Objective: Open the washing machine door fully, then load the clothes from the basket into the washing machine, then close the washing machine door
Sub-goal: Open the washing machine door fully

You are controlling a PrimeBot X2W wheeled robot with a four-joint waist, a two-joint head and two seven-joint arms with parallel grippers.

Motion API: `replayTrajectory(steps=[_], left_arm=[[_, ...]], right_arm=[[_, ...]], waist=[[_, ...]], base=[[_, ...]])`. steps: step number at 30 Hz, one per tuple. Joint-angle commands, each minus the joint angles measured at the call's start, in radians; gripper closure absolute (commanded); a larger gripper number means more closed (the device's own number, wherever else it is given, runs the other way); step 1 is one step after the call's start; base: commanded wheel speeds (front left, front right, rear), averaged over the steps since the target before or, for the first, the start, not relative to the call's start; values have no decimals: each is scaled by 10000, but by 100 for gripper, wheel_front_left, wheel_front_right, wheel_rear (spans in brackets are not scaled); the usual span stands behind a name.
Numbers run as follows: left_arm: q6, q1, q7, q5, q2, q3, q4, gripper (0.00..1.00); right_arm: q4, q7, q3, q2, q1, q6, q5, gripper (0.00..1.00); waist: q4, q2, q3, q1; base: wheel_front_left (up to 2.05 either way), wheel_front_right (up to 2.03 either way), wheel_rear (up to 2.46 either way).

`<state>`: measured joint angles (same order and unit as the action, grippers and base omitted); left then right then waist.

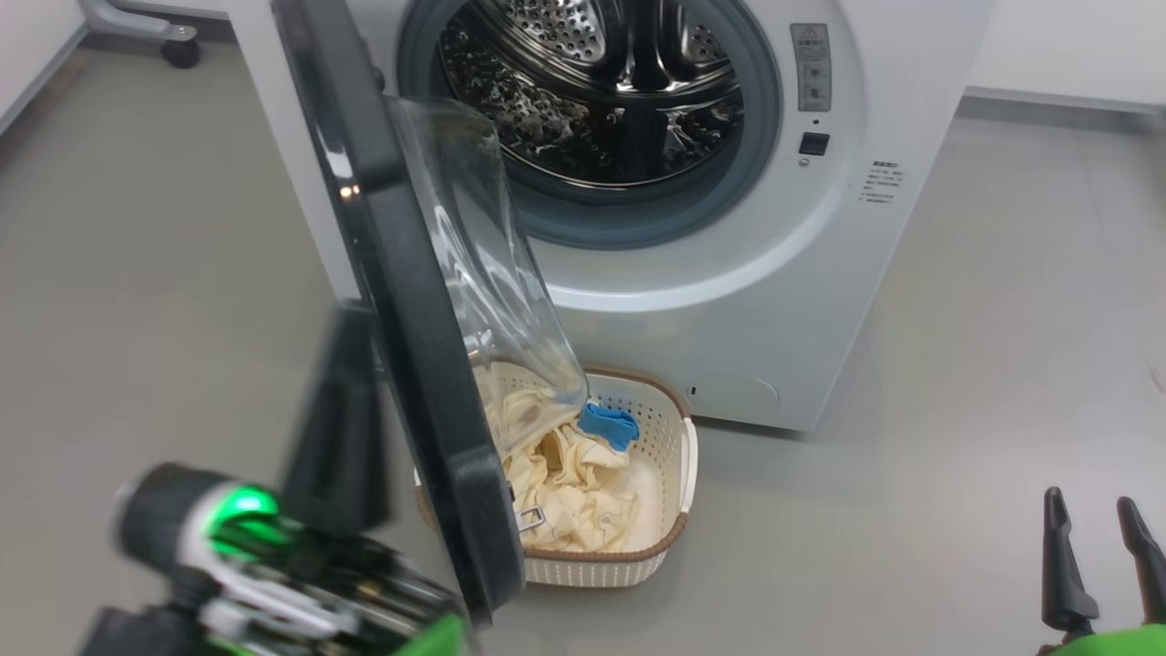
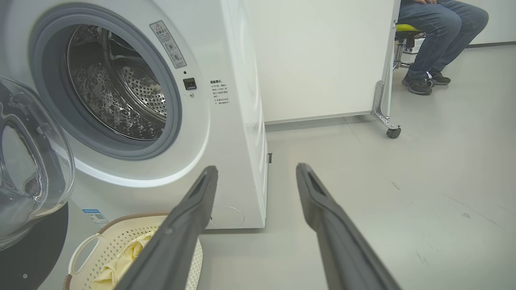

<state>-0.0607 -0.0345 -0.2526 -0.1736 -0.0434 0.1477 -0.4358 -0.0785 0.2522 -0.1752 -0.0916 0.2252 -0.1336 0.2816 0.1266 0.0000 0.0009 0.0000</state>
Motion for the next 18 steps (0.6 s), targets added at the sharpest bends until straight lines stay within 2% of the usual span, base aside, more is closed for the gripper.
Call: replayTrajectory(steps=[1, 5, 12, 15, 18], left_arm=[[31, -615, 164, -240, -68, 558, -741, 100], [343, -825, 626, -1264, -68, 2684, -1070, 100], [1091, -479, 1409, -3065, -68, 4600, 112, 100], [1290, -271, 1654, -3949, -68, 4793, 469, 100], [1475, -141, 1943, -4395, -70, 4690, 687, 100]], right_arm=[[298, 95, 58, -191, -64, 29, 30, 0], [289, 95, 77, -157, -55, 29, 31, 0], [243, 95, 118, -98, -140, 29, 61, 0], [222, 95, 139, -76, -153, 29, 82, 0], [210, 95, 140, -55, -144, 29, 92, 0]], waist=[[154, 0, -68, 0], [283, 0, -122, 0], [319, 0, -150, 0], [318, 0, -166, 0], [340, 0, -159, 0]], base=[[0, 0, 0], [0, 0, 0], [0, 0, 0], [0, 0, 0], [0, 0, 0]])
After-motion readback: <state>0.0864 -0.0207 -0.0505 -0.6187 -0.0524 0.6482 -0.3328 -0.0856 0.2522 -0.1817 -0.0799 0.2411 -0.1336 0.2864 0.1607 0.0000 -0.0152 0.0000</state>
